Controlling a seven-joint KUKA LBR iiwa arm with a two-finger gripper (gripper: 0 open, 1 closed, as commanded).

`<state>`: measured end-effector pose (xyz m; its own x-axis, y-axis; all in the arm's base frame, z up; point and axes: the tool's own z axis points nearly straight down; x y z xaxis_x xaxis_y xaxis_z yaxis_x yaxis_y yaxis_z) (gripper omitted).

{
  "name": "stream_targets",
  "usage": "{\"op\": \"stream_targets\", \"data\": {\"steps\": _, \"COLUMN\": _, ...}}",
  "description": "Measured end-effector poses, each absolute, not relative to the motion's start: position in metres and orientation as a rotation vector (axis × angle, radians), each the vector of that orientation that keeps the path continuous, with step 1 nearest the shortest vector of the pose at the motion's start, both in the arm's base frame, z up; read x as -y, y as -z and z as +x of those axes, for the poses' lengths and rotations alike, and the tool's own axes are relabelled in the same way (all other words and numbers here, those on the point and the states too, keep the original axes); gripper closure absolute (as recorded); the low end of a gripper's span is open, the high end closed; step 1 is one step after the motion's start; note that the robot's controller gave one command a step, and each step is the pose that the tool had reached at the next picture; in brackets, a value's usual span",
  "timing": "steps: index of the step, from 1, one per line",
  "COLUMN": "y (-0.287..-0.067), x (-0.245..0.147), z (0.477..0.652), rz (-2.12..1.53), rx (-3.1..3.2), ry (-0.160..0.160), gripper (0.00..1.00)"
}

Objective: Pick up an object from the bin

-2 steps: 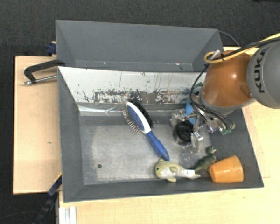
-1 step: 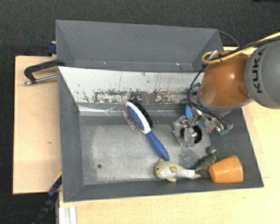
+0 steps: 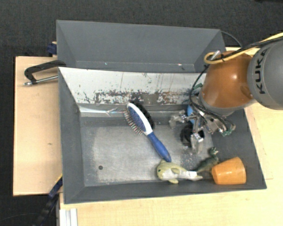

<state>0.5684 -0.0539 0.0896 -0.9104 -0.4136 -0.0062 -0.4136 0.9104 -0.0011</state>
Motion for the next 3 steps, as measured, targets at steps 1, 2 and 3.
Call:
{"op": "stream_targets", "data": {"steps": 1, "y": -0.071, "x": 0.139, "z": 0.564, "rz": -1.021, "rx": -2.965, "ry": 0.005, "gripper": 0.0}}
{"op": "stream_targets", "data": {"steps": 2, "y": -0.073, "x": 0.137, "z": 0.566, "rz": -1.024, "rx": -2.962, "ry": 0.004, "gripper": 1.0}}
{"op": "stream_targets", "data": {"steps": 3, "y": -0.213, "x": 0.124, "z": 0.581, "rz": -1.079, "rx": -2.935, "ry": 0.01, "gripper": 1.0}}
